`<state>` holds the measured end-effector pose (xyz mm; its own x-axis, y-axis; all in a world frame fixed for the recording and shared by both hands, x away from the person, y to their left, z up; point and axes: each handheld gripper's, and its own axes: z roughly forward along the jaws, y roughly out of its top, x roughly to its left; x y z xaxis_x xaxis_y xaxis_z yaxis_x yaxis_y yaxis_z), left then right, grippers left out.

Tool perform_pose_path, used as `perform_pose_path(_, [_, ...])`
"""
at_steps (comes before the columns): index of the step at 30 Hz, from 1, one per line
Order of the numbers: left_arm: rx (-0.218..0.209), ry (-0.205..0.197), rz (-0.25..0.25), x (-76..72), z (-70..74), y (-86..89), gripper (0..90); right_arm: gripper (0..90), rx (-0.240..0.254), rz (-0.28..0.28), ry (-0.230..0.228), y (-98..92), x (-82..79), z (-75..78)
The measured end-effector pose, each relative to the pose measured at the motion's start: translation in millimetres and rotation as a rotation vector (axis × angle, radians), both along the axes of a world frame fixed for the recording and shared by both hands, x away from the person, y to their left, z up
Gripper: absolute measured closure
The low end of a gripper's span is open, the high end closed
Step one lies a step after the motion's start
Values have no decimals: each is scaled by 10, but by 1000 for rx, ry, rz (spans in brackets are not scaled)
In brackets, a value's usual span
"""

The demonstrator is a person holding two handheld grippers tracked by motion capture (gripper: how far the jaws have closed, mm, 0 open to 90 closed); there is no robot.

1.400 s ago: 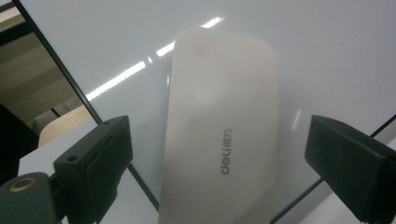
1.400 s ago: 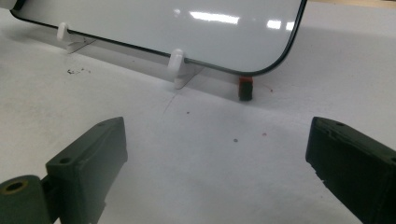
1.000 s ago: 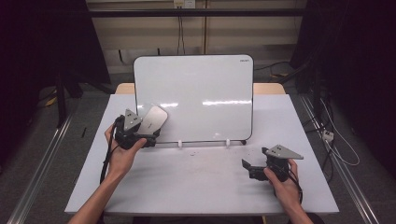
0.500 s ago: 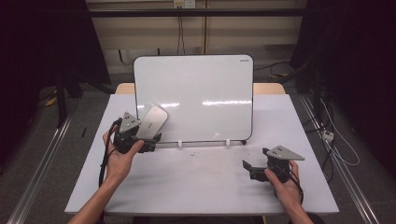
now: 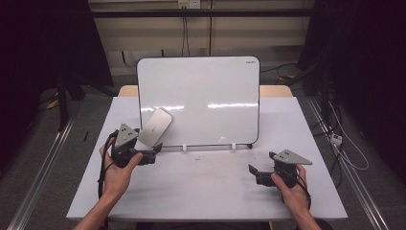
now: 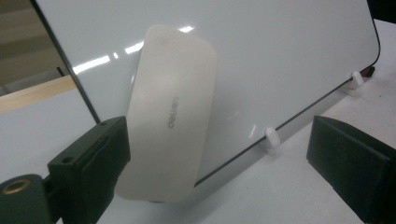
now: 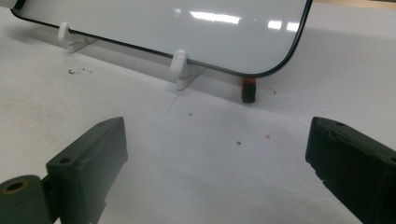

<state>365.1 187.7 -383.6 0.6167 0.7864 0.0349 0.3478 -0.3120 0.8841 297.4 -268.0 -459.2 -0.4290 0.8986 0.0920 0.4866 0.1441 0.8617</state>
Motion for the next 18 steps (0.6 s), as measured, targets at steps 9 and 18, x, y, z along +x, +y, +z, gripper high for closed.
perform_pose_path(9, [-4,25,41,-67,-53,220,54,56,0,-2,0,2,-3,2])
perform_pose_path(18, [13,52,63,-238,-144,274,54,56,-1,-2,1,0,0,0])
